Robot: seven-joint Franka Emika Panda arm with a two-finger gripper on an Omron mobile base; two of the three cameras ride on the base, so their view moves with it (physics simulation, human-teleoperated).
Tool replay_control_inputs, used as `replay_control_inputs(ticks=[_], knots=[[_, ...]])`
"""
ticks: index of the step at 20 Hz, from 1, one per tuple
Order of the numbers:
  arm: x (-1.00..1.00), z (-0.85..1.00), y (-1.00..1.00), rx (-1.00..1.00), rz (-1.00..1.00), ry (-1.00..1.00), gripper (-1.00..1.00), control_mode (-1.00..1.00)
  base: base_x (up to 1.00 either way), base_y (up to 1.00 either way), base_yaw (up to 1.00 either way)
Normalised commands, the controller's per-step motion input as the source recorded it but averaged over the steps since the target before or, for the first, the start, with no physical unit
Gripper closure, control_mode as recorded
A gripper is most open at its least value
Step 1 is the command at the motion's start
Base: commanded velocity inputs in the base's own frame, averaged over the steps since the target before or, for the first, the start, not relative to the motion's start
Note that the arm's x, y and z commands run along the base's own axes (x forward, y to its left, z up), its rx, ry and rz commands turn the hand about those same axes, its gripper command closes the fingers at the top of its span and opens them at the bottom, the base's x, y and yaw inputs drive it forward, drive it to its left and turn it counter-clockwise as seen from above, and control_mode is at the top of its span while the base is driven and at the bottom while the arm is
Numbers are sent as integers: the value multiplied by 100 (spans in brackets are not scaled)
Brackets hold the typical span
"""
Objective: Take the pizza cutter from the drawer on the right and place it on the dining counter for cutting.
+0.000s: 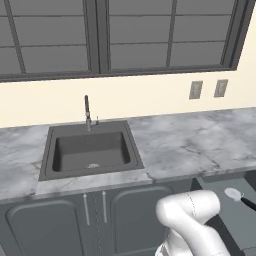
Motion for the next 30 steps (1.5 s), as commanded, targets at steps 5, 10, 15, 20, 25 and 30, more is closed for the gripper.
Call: replay_control_inputs(ticks=[5, 10, 15, 20, 25, 30], knots=[[-41, 0, -33, 0, 0, 1, -100, -100, 0, 0, 0], [-69, 30, -42, 0, 0, 0, -100, -100, 0, 0, 0], [-30, 93, 11, -1, -1, 10, -100, -100, 0, 0, 0], [-6, 99, 17, -1, 0, 10, -100, -100, 0, 0, 0], [3, 91, 16, 0, 0, 5, -100, -100, 0, 0, 0], [60, 76, 13, 0, 0, 11, -100, -100, 0, 0, 0]])
